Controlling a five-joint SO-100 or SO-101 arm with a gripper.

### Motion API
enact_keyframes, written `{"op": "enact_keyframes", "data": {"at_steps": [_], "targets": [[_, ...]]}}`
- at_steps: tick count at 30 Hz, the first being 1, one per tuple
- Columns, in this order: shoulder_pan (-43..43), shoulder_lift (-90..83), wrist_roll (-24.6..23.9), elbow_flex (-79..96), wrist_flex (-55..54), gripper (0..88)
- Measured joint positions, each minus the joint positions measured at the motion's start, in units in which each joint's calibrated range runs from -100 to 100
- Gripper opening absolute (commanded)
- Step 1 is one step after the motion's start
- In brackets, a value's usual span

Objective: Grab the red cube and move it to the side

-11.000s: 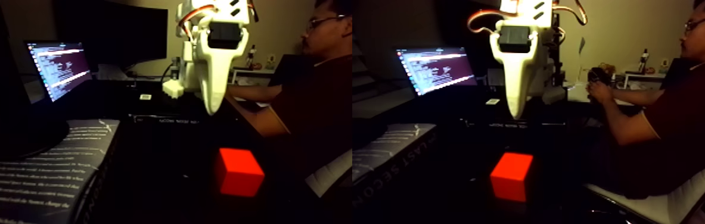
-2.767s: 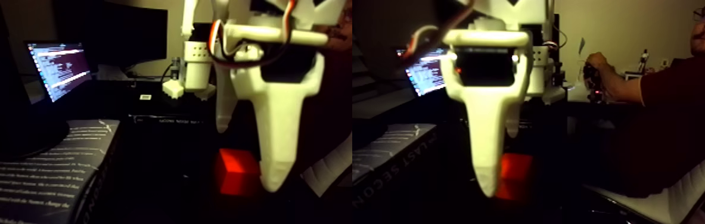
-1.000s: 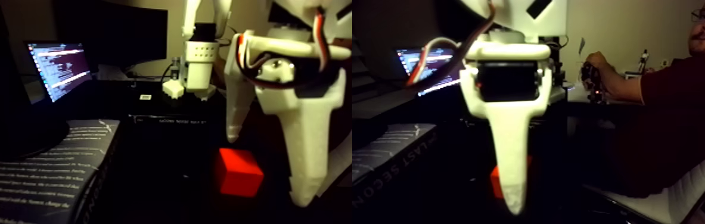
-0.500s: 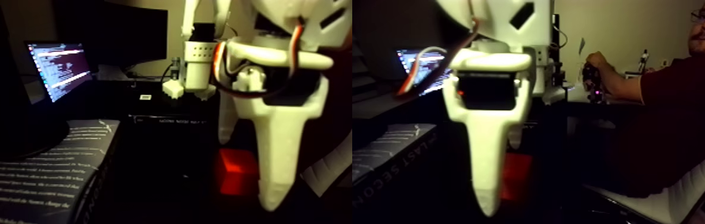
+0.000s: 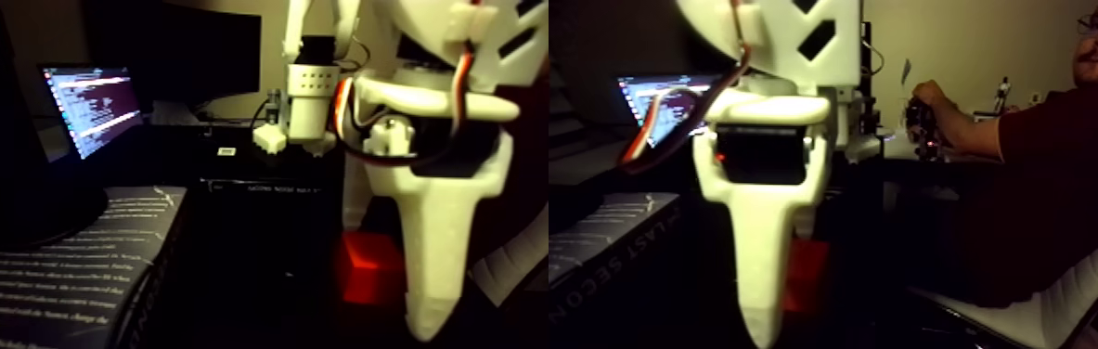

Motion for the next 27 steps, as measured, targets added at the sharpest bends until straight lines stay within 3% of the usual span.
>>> {"op": "enact_keyframes", "data": {"at_steps": [27], "targets": [[-1.3,2.6,0.0,0.0,0.0,39.0]]}}
